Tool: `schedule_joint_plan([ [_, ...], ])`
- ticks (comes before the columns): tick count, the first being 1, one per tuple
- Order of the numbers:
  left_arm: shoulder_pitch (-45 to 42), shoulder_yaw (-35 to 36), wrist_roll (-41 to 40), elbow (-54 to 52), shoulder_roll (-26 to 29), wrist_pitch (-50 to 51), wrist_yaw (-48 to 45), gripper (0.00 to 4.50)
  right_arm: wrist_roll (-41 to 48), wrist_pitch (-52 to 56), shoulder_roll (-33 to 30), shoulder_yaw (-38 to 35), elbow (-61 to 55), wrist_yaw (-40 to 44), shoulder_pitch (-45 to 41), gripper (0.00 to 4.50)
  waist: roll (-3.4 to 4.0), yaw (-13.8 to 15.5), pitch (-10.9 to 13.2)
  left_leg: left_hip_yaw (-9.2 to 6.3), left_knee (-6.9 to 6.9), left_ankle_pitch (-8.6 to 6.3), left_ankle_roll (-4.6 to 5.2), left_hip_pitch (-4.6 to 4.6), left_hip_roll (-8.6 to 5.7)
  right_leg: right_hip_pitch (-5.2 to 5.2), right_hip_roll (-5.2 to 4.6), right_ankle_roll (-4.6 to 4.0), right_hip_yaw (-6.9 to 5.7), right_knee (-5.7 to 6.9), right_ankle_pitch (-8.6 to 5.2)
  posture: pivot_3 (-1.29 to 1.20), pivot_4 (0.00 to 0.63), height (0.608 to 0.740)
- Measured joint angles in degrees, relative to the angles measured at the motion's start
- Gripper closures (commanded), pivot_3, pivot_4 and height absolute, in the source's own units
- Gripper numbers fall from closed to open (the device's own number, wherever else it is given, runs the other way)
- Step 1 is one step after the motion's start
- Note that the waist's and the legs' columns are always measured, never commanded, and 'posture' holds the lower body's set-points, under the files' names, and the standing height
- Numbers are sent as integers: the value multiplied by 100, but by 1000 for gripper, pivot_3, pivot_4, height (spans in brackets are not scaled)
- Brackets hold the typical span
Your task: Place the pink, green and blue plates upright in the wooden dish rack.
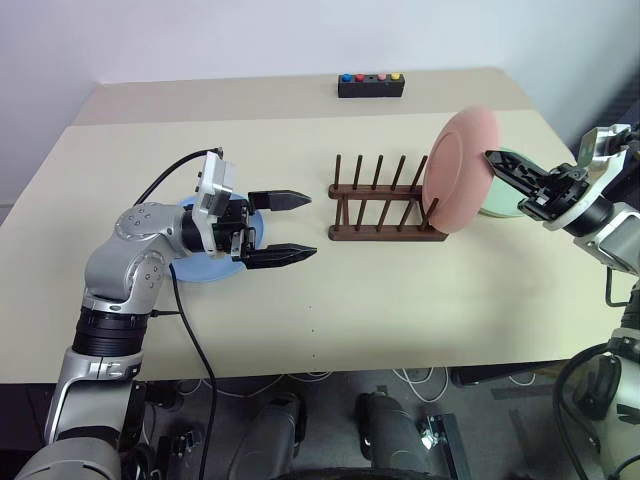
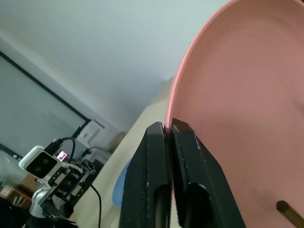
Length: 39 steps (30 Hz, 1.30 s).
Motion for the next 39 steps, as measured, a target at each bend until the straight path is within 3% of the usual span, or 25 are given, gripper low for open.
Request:
schedule_joint_plan([
  [5, 0, 0, 0, -12, 2, 3, 8, 0, -159, -130, -3, 99, -50, -17, -18, 130, 0, -3, 0, 0, 0, 0, 0, 0, 0, 0, 0, 0, 0, 0, 0, 0, 150, 740],
  [6, 2, 0, 0, -14, 2, 7, 11, 0, -234, -246, -12, 104, -60, -27, -22, 58, 0, -3, 0, 0, 0, 0, 0, 0, 0, 0, 0, 0, 0, 0, 0, 0, 150, 740],
  [17, 42, -2, -2, -75, 2, 36, 24, 0, -1269, -2409, -177, -158, 149, -353, -366, 58, -1, -54, 0, 1, 0, 0, 0, 0, 0, 0, 1, 0, 0, 0, 0, 0, 150, 740],
  [22, 22, -15, -8, -116, -19, 87, 48, 0, -2720, -4316, -429, 43, 2039, -1515, -889, 58, 1, -76, 1, 11, -3, 1, -1, 3, -2, -2, 9, -1, 9, 0, 1, 0, 150, 740],
  [27, 2, -9, -16, -127, -23, 149, 85, 0, -4368, -5804, -1003, 963, 3283, -2328, -984, 58, 1, -103, 1, 19, -9, 1, -2, 4, -1, -6, 12, -1, 17, -1, 1, 0, 150, 740],
  [29, -27, -10, -29, -131, -32, 161, 100, 0, -4907, -6255, -1087, 1432, 3471, -2110, -946, 58, 2, -151, 0, 33, -8, 1, -1, 9, 5, -7, 20, -1, 31, -1, 2, 0, 150, 740],
  [33, -158, -14, -27, -116, -194, 190, 371, 0, -5244, -6725, -1112, 2181, 3316, -563, -560, 58, 2, -213, 0, 32, 0, 1, -1, 10, 18, -1, 35, 2, 31, -1, 7, 0, 150, 740],
  [39, -1010, -177, 399, 243, -342, 374, 1155, 0, -5251, -6699, -1125, 2393, 3177, 730, -376, 58, 1, -205, 1, 31, 3, 1, -2, 11, 18, 1, 38, 7, 31, -2, 15, 0, 150, 740],
])
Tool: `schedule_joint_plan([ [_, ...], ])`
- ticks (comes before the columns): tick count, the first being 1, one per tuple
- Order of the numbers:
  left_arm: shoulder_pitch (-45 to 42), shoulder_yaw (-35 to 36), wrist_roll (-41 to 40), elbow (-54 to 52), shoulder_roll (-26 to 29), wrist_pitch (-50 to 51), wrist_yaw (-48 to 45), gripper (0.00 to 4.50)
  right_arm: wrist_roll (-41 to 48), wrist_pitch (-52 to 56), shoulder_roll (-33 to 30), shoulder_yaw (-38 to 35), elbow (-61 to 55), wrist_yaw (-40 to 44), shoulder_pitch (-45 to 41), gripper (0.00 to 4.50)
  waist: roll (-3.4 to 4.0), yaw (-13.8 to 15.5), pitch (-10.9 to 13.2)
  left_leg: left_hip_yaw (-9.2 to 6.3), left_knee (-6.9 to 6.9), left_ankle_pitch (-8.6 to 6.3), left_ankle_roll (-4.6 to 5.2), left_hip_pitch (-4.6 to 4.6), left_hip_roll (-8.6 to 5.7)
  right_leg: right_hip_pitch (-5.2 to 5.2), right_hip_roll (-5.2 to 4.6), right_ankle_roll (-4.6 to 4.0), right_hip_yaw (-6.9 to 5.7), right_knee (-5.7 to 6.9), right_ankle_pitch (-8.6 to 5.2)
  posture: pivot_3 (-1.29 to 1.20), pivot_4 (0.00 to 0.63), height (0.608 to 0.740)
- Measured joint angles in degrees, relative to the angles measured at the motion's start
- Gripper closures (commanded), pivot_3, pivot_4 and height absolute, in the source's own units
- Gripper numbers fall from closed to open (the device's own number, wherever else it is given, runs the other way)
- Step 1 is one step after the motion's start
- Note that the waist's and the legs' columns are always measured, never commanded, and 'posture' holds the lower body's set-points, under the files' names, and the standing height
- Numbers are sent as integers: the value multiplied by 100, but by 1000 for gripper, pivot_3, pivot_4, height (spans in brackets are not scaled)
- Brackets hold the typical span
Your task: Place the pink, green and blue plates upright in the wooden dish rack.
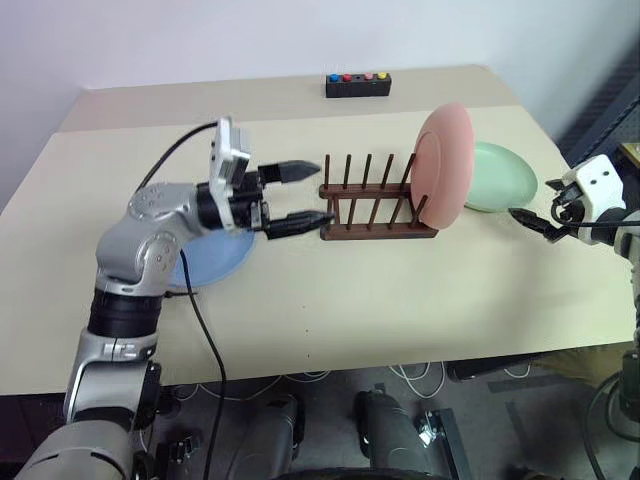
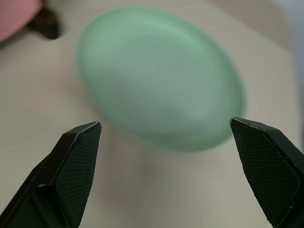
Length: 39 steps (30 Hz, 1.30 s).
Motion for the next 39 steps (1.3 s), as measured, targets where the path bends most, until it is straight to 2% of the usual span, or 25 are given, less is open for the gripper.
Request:
schedule_joint_plan([
  [2, -285, -235, 352, 164, 30, 25, 169, 0, 44, 40, 12, 11, -114, 388, 40, 58, 0, -8, 0, 0, 0, 0, -1, 0, 0, 0, 1, -1, 0, 0, 1, 0, 150, 740],
  [6, -571, -560, 669, 125, -75, 454, 555, 0, 20, -83, 156, 53, -79, 505, -10, 58, 0, -31, 0, 0, -1, 0, -1, 0, 0, 0, 0, 0, 1, 0, 1, 0, 150, 740],
  [10, -604, -823, 534, -459, -698, 1317, 1139, 0, -151, -253, 434, 171, 245, 411, -355, 58, -2, -26, 1, -2, 0, 1, -3, -1, 0, -1, -1, 2, 1, 0, 3, 0, 150, 740],
  [15, -627, -994, 487, -952, -802, 1624, 1361, 0, -412, -465, 623, 308, 629, 263, -610, 58, -1, -32, 0, -2, -4, 14, -27, 1, 1, -1, 1, -1, 1, 1, 4, 0, 150, 740],
  [21, -624, -1315, 509, -1169, -1203, 2007, 1812, 0, -774, -588, 762, 511, 1158, 56, -762, 58, -1, 4, 1, -2, -2, 16, -29, 0, -1, -1, 0, -1, 3, 0, 5, 0, 150, 740],
  [24, -622, -1473, 481, -1377, -1362, 2117, 1848, 0, -823, -573, 767, 508, 1363, -51, -880, 58, -1, 3, 1, -1, -2, 17, -30, 0, -1, -1, 0, -2, 4, 0, 5, 0, 150, 740],
  [32, -632, -1696, 664, -1431, -1307, 1800, 1765, 0, -876, -542, 804, 503, 1574, -192, -1020, 58, 0, -37, 0, -1, -3, 18, -32, 1, 1, -1, 3, -4, 4, 1, 6, 0, 150, 740],
  [35, -694, -1879, 834, -1418, -1205, 1484, 1582, 0, -903, -480, 890, 509, 1664, -251, -1063, 863, 0, -30, 0, 0, -3, 18, -32, 1, 1, -1, 3, -4, 4, 0, 6, 0, 150, 740],
  [39, -706, -1928, 1001, -1416, -1150, 1342, 1565, 0, -1061, -463, 920, 571, 1726, -424, -1070, 2879, 0, -26, 0, 0, -2, 18, -32, 1, 1, -1, 3, -4, 5, 0, 6, 0, 150, 740],
])
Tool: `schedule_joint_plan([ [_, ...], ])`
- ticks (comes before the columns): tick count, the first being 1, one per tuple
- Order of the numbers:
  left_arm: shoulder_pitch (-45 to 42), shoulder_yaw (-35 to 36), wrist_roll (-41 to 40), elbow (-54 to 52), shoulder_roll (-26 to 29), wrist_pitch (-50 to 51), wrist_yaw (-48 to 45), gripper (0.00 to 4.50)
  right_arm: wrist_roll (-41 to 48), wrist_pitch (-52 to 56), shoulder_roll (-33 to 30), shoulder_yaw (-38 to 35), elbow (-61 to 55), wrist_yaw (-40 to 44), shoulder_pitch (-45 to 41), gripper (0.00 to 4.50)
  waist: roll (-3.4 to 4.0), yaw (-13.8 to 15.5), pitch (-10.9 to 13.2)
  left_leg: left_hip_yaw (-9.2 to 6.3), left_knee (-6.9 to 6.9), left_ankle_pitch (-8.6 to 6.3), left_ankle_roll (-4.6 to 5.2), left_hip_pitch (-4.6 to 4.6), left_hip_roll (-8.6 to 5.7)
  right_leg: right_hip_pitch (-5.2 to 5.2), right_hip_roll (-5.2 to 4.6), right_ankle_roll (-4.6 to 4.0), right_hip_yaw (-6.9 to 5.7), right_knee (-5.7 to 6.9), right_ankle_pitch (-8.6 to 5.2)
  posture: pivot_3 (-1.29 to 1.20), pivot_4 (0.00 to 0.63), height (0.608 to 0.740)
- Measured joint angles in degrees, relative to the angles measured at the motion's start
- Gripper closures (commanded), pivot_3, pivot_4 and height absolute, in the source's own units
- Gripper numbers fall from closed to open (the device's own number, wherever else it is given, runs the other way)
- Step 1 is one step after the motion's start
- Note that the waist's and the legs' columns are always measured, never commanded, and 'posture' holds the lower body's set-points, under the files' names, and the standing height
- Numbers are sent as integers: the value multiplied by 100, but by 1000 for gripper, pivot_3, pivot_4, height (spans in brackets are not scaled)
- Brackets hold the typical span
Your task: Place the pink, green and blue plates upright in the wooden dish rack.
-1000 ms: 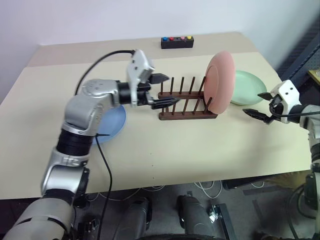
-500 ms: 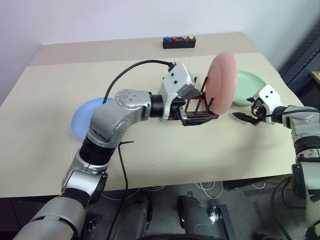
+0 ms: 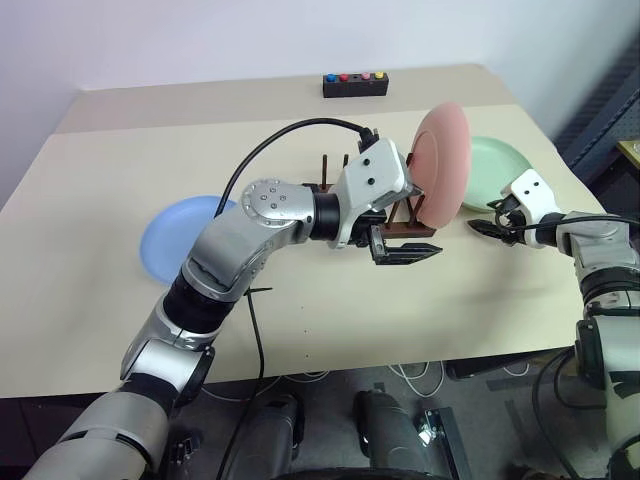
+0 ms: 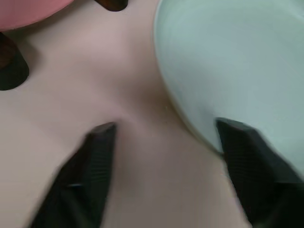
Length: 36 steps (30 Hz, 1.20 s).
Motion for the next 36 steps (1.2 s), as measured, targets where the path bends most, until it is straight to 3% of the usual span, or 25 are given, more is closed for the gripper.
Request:
schedule_joint_plan([
  [3, -11, -13, 86, -3, -2, -114, -8, 0, -47, -6, 37, 0, 21, -130, -27, 4383, 0, 1, 0, 0, 0, 0, 0, 0, 0, 0, 0, 0, 0, 0, 0, 0, 150, 740],
  [4, -31, -43, 124, -3, 12, -157, -14, 0, -52, -30, 53, 0, 21, -156, -40, 4453, 0, 1, 0, 0, 0, 0, 0, 0, 0, 0, 0, 0, 0, 0, 0, 0, 150, 740],
  [23, -103, 4, 334, 122, -170, -715, -118, 0, 207, -7, 35, -386, -20, -84, -144, 4453, 0, -5, 0, 0, 0, 0, 1, 0, 0, 0, 1, 0, 0, 0, 0, 0, 150, 740],
  [27, -102, 144, 237, 137, -220, -733, -119, 0, 600, 255, 25, -712, -197, 355, -152, 3220, 0, -2, 0, 0, 1, -2, 5, 0, 0, 0, 1, 1, 0, 1, 1, 0, 150, 740],
  [33, -95, 179, 177, 160, -301, -813, -121, 0, 921, 373, 16, -1019, -386, 353, -196, 107, 0, 5, 0, 1, 1, -3, 6, 0, 0, 0, 0, 1, 0, 1, 1, 0, 150, 740],
  [36, -95, 189, 181, 179, -305, -844, -113, 0, 667, 308, -112, -916, -337, -323, -218, 37, 0, 9, 0, 1, 0, -2, 4, 0, 0, 0, 0, 1, 0, 1, 1, 0, 150, 740],
])
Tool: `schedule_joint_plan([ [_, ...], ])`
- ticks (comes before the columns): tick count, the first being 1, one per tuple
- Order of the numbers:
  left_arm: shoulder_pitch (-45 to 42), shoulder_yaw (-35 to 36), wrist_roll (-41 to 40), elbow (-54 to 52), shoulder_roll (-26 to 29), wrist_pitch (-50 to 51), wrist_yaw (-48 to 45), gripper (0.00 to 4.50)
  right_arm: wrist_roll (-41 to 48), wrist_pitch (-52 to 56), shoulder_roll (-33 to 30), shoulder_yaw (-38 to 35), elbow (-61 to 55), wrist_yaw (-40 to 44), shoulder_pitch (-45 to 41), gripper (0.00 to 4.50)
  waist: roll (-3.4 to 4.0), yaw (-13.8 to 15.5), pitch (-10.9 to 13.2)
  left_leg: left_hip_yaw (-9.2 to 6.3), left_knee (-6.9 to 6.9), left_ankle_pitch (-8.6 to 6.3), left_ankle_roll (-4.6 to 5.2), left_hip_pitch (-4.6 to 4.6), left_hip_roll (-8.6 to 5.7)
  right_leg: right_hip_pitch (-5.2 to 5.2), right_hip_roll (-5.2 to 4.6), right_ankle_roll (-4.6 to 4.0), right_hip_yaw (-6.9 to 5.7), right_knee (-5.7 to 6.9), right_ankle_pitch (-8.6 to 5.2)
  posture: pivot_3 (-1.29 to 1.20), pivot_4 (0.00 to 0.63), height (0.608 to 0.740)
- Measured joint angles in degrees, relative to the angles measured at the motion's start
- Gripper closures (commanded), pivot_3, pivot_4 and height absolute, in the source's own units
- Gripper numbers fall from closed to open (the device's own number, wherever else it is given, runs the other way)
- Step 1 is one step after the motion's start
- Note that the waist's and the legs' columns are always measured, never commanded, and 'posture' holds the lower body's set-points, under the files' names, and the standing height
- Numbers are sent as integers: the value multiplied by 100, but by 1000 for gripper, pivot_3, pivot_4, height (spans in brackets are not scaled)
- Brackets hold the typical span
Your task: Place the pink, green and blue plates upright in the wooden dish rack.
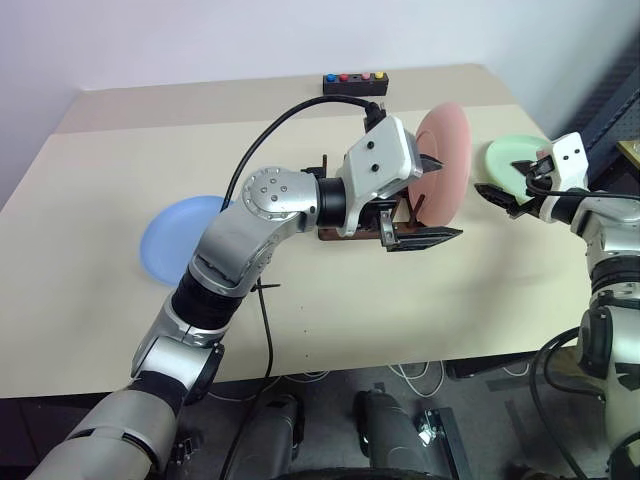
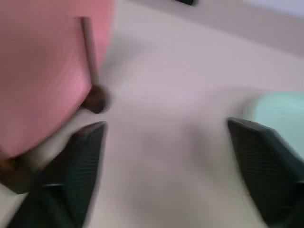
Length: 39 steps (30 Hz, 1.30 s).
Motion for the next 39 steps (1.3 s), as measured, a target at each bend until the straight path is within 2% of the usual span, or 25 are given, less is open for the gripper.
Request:
schedule_joint_plan([
  [4, 3, 2, 12, 49, 4, -5, 11, 0, -290, -102, -38, 157, 205, -672, 0, 37, 0, 0, 0, 1, 0, 1, -1, 0, 0, 0, 0, 0, 1, 0, 0, 0, 150, 740],
  [11, 6, 2, 40, 99, 4, -8, 42, 0, -392, 600, -34, 94, 735, -1614, -152, 37, 0, -18, 0, 3, -1, 2, -2, 0, 0, 0, 1, -1, 3, 0, 0, 0, 150, 740],
  [16, 8, 2, 43, 101, 5, -8, 75, 0, -268, 841, 54, -69, 809, -1624, -304, 37, 0, -21, 0, 3, -1, -1, 3, 0, 1, 0, 2, -1, 3, 0, 0, 0, 150, 740],
  [22, 20, 2, 43, 101, 15, -7, 111, 0, -436, 851, 185, 126, 824, -1382, -308, 37, 0, -20, 0, 3, 0, 0, 2, 0, 0, 0, 2, 0, 3, 0, 1, 0, 150, 740],
  [39, 35, 3, 38, 99, 48, 8, 150, 0, -396, 1779, 180, 18, 961, -1312, -561, 37, 1, -19, 0, 3, 0, -1, 3, 0, 0, 0, 2, 0, 3, 1, 1, 0, 150, 740],
])
